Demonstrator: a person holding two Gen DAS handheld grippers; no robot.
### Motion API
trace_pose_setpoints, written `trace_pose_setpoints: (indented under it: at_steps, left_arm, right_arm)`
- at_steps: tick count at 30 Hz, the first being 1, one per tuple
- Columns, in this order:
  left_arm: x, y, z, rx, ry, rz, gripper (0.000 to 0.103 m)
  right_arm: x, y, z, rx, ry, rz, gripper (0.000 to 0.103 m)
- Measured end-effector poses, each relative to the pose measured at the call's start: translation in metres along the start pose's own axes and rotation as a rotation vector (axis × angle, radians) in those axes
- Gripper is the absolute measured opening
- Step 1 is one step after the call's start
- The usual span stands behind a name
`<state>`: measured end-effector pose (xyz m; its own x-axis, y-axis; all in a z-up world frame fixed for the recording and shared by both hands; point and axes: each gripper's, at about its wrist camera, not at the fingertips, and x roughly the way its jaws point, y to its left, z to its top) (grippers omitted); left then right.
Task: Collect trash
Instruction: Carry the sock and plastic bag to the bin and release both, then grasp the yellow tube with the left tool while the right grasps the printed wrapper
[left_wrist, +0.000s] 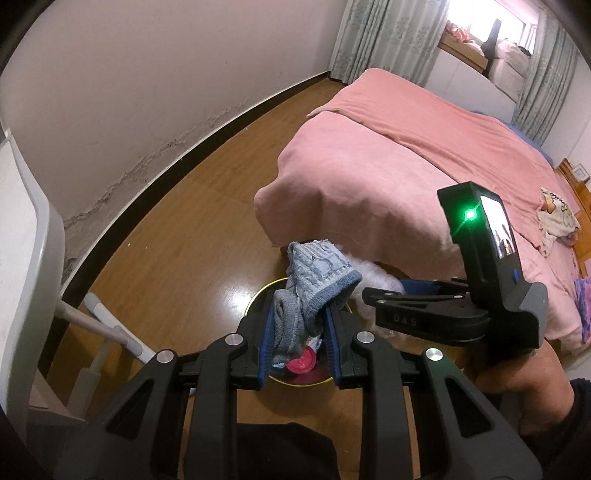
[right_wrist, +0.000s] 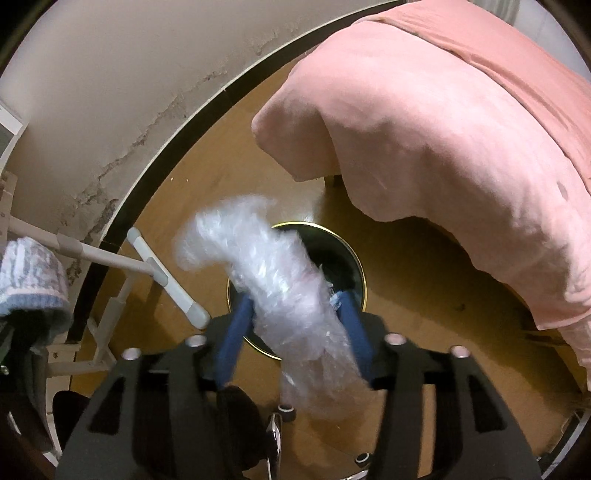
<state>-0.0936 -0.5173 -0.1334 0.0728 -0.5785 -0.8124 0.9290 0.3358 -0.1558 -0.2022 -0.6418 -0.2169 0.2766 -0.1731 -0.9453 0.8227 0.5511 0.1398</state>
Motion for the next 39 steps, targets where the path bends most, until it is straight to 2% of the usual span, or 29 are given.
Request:
trace_pose_setpoints:
  at_steps: [13,18,20,22,27,29,32,34,39]
  left_arm:
    - [0.009,-0.008,0.003,0.011,0.016,0.002,0.023]
    - [0.019,-0.017,0.003,0.034,0.039,-0.033,0.024]
    - [0.025,-0.022,0.003,0.052,0.049,-0.049,0.036]
    - [0.029,-0.025,0.004,0.056,0.051,-0.056,0.058]
    - [0.033,-0.029,0.005,0.051,0.054,-0.049,0.061]
    - [0.03,-0.029,0.005,0.052,0.047,-0.044,0.065]
    - [0.019,-0.026,0.005,0.045,0.024,-0.035,0.078]
    - [0.004,-0.021,0.004,0.039,-0.005,-0.023,0.087]
    - [-0.066,0.009,-0.006,0.034,-0.1,0.04,0.093]
  right_arm:
    - [-0.016,-0.011,0.006,0.066,-0.066,-0.004,0.06]
    - [-0.033,-0.026,0.009,0.142,-0.137,-0.023,0.062]
    - [-0.04,-0.034,0.01,0.181,-0.169,-0.024,0.063]
    - [-0.046,-0.04,0.011,0.212,-0.194,-0.028,0.063]
    - [-0.052,-0.049,0.013,0.239,-0.213,-0.016,0.064]
    - [-0.051,-0.048,0.014,0.229,-0.207,-0.016,0.064]
    - [-0.051,-0.042,0.013,0.21,-0.209,-0.018,0.065]
    - [-0.054,-0.036,0.012,0.187,-0.219,-0.028,0.068]
    - [-0.079,0.0,0.006,0.07,-0.275,-0.023,0.069]
